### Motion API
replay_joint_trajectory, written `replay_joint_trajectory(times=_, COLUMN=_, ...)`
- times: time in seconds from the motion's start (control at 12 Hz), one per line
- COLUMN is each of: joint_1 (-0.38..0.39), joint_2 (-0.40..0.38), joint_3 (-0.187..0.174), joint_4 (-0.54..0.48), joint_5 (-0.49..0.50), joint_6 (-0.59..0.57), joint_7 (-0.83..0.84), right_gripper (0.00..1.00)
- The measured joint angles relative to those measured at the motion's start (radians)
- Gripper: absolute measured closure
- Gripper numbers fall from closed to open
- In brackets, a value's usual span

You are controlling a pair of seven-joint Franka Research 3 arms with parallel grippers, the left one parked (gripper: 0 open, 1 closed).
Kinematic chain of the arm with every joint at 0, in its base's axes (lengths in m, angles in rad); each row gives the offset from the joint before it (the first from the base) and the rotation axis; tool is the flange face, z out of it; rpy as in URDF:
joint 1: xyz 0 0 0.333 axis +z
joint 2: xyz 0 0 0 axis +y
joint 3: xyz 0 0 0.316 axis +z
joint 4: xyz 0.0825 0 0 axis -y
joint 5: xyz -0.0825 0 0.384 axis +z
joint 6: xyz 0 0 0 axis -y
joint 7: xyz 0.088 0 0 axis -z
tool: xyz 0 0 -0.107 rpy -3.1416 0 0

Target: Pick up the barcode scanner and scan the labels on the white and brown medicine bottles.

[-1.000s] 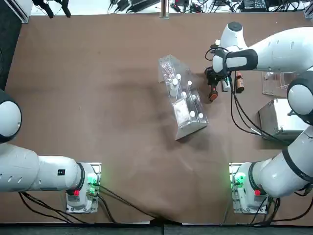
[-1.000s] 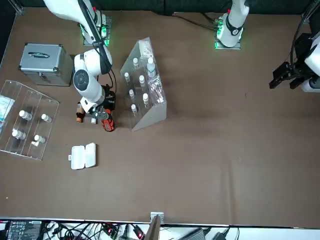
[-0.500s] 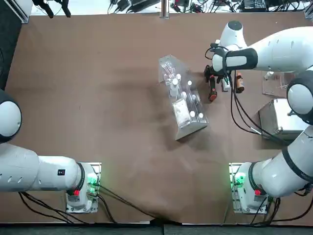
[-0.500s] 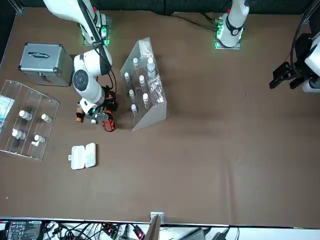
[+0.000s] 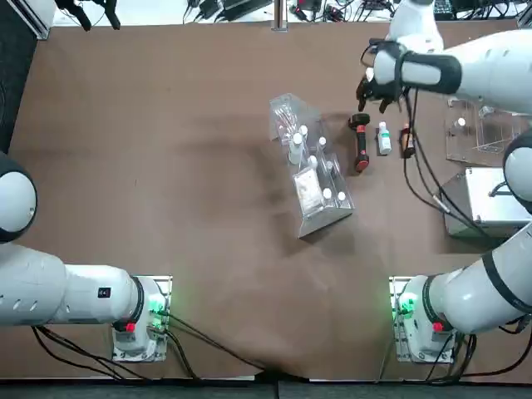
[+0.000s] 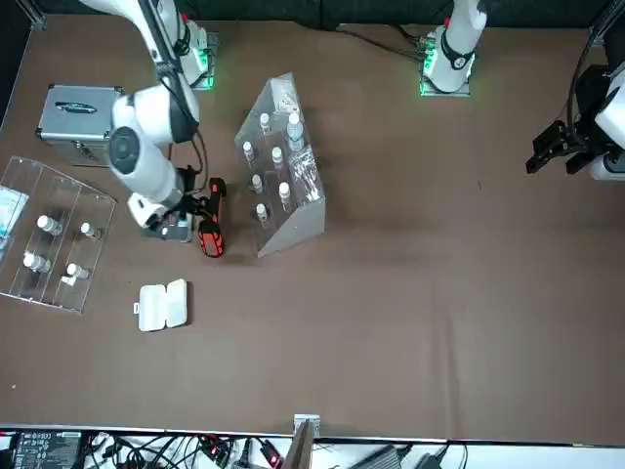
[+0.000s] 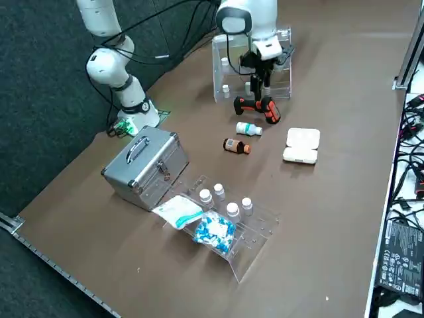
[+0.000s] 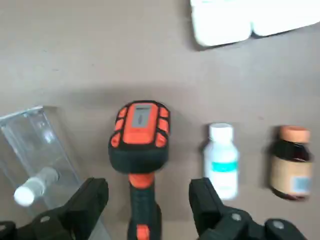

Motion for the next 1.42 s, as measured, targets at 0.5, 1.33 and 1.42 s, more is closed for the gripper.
replay_joint_trajectory(times=0.5, joint_1=-0.107, joint_2=-0.025, joint_3=-0.007, joint_4=0.28, joint_5=-0.002, joint_6=-0.363, joint_7=-0.093, right_gripper=0.0)
replay_joint_trajectory(times=1.33, joint_1=-0.266, joint_2=-0.029, joint_3=-0.004, joint_4=0.565, joint_5=-0.059, joint_6=-0.618, joint_7=-0.241, right_gripper=0.0)
replay_joint_trajectory(times=1.42, joint_1=-0.283, joint_2=-0.035, joint_3=-0.004, joint_4=0.565, joint_5=-0.059, joint_6=-0.622, joint_7=-0.268, right_gripper=0.0)
